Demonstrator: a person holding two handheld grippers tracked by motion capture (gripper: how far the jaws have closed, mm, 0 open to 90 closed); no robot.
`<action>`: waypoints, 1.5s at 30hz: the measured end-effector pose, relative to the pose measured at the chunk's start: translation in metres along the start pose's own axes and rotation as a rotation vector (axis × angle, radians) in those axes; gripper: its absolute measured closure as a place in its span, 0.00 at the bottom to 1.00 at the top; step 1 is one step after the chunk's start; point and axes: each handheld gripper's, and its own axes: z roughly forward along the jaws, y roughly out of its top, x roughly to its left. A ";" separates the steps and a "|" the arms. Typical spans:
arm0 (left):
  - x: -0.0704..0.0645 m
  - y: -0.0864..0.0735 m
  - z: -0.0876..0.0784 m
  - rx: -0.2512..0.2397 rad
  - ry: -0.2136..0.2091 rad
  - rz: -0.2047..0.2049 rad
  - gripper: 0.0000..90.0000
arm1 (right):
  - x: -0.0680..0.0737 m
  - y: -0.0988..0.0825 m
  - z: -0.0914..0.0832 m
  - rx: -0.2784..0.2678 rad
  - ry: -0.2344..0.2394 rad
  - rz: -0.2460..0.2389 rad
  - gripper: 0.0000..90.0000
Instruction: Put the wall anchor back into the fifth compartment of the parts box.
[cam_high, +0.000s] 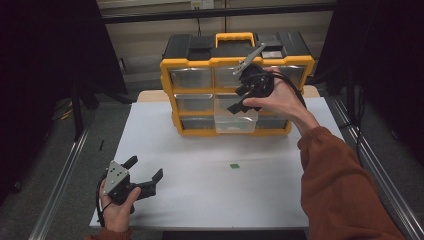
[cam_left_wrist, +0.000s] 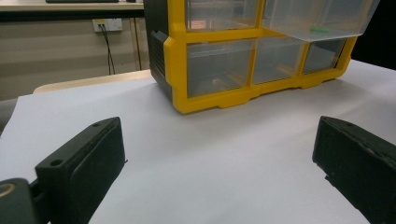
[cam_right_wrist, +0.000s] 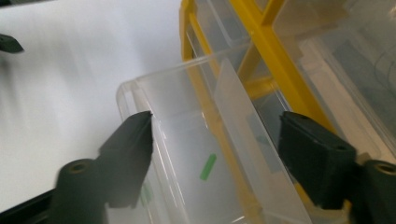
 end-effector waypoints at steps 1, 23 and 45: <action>0.000 0.000 0.000 0.000 0.000 0.001 0.03 | 0.001 0.000 -0.002 -0.005 -0.006 0.007 0.18; -0.001 0.000 0.000 0.008 0.008 -0.002 0.03 | 0.018 -0.051 -0.037 -0.152 -0.040 0.022 0.08; -0.001 0.000 0.002 0.010 0.002 0.001 0.03 | 0.049 -0.130 -0.017 -0.234 -0.023 0.114 0.06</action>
